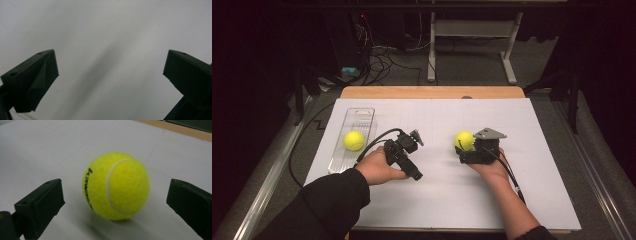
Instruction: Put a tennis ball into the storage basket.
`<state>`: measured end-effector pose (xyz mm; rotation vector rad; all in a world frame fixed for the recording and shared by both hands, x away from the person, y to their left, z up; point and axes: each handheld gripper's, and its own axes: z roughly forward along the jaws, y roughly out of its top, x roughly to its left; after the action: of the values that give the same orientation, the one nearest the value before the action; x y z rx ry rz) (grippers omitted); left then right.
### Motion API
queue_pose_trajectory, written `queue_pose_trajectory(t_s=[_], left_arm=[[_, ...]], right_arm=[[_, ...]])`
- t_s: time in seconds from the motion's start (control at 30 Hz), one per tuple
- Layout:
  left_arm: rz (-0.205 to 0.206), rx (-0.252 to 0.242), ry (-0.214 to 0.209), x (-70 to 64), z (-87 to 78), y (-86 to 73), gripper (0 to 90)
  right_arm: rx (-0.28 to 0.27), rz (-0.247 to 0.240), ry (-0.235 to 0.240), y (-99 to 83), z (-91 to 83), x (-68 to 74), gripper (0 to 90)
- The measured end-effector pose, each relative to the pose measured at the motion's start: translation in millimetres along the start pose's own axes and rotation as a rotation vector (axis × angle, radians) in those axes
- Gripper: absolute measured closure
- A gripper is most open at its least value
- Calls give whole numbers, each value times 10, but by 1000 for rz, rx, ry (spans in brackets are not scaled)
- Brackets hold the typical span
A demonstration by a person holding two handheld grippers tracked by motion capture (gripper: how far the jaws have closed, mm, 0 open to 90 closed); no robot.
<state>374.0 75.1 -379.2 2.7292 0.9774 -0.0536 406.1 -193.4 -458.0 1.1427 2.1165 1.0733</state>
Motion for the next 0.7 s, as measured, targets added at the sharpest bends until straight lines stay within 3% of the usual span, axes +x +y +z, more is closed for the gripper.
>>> queue_pose_trajectory(t_s=[0.23, 0.37, 0.5, 0.7], left_arm=[[-7, -12, 1, 17, -35, -26, 9], [-5, -14, 0, 12, -31, -20, 9], [-3, -12, -1, 8, -29, -13, 9], [-7, -18, 3, 12, -67, -15, 9]], right_arm=[[70, 6, -9, 66, 177, -4, 124], [95, -6, 3, 49, 185, -12, 258], [86, -29, -5, 52, 155, 22, 268], [3, -48, 38, 63, -67, 130, 269]])
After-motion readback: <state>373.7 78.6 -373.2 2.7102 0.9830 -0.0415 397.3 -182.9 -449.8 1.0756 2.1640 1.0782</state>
